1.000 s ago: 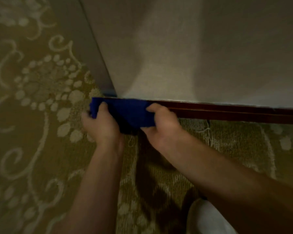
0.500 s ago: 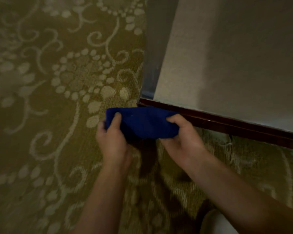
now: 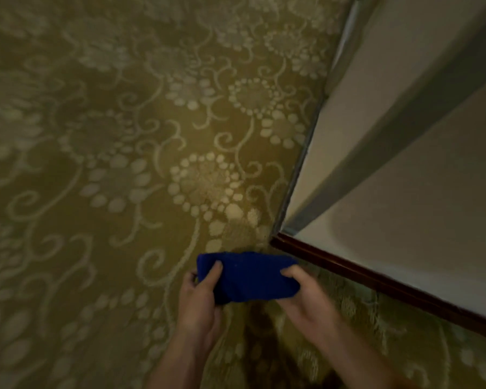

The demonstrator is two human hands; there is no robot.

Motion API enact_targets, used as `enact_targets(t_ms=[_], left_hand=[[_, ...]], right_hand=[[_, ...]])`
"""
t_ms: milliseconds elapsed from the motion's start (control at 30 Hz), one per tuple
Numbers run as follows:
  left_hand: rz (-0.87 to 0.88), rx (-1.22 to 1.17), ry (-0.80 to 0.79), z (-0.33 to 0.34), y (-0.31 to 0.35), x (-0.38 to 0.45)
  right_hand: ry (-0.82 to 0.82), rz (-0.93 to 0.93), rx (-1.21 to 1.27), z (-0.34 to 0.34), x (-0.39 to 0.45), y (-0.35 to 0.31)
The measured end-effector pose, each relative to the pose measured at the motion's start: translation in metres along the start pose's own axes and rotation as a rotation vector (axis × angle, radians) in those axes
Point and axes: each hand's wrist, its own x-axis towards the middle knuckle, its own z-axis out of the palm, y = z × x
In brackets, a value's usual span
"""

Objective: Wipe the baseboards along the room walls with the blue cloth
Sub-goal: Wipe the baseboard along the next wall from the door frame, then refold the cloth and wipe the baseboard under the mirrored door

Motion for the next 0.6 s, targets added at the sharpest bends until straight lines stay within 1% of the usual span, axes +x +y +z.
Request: enact_targets(t_ms=[100,200,300,367,467,600], left_hand=[[0.005,-0.019,0.046,-0.010,0.014,-0.005],[0.053,-0.016,0.049,-0.020,0.023,0.033],[0.101,0.002,0.078,-0.035,0.028,0.078],[0.125,0.023,0.110,-0.045,0.031,0.104],[0.080,0.014,0.087,-0.053,0.031,0.128],[-0.003,-0.026,0.025,-0.062,0.026,0.140]], right_hand=[[0.073,-0.048,-0.085,0.029,0.000,0.005],[0.112,-0.123,-0.158,0.045,0.035,0.012],[0.129,-0.169,-0.105,0.049,0.076,0.036],[0.163,-0.146,-0.031,0.050,0.094,0.060],[0.172,-0.097,0.020,0.052,0.105,0.080],[0.146,-0.083,-0.145,0.048,0.121,0.075]])
